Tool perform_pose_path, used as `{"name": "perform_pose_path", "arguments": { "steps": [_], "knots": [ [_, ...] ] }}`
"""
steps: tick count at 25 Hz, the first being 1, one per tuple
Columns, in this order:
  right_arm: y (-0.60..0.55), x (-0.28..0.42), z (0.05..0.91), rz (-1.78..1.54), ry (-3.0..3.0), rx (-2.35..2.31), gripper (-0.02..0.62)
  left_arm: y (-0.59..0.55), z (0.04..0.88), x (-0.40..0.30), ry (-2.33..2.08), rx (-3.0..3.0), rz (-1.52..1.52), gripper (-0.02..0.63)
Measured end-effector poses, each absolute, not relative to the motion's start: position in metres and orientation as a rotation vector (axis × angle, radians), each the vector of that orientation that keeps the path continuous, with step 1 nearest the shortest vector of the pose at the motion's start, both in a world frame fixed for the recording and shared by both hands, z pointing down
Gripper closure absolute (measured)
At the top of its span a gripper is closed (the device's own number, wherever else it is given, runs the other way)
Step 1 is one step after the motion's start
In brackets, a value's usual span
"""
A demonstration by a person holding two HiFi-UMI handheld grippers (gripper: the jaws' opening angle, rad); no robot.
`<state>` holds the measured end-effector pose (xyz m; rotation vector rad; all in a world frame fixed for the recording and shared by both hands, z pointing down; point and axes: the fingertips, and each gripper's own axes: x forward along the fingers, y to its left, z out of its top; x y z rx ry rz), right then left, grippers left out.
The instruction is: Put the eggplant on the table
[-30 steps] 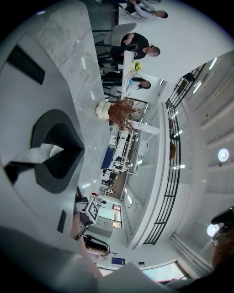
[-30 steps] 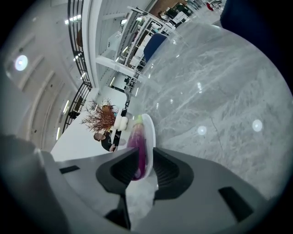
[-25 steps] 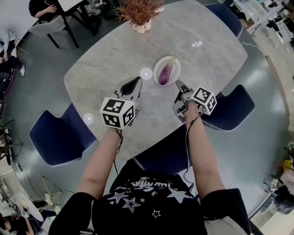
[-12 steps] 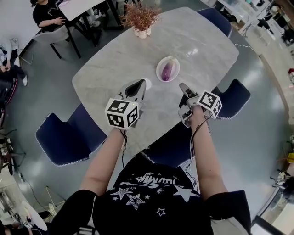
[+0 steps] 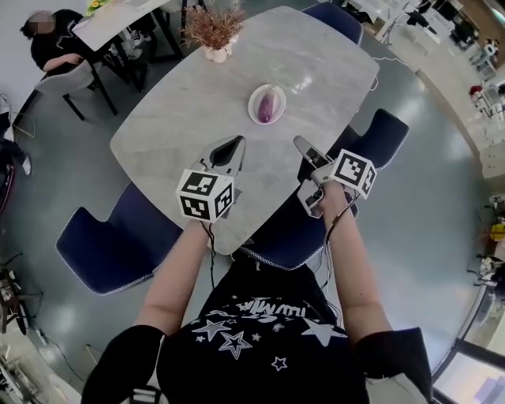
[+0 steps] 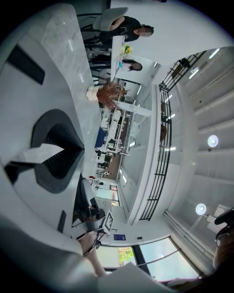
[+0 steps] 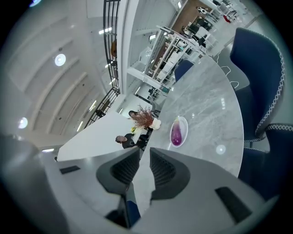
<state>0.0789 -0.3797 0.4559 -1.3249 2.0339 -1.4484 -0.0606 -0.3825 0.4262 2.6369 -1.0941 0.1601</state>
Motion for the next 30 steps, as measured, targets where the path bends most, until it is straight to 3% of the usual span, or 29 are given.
{"name": "perform_pose_path", "arguments": {
  "steps": [30],
  "knots": [
    [-0.207, 0.098, 0.383, -1.379, 2.503, -0.822, 0.52, -0.187, 0.367, 0.02, -1.504, 2.51, 0.102, 0.598]
  ]
}}
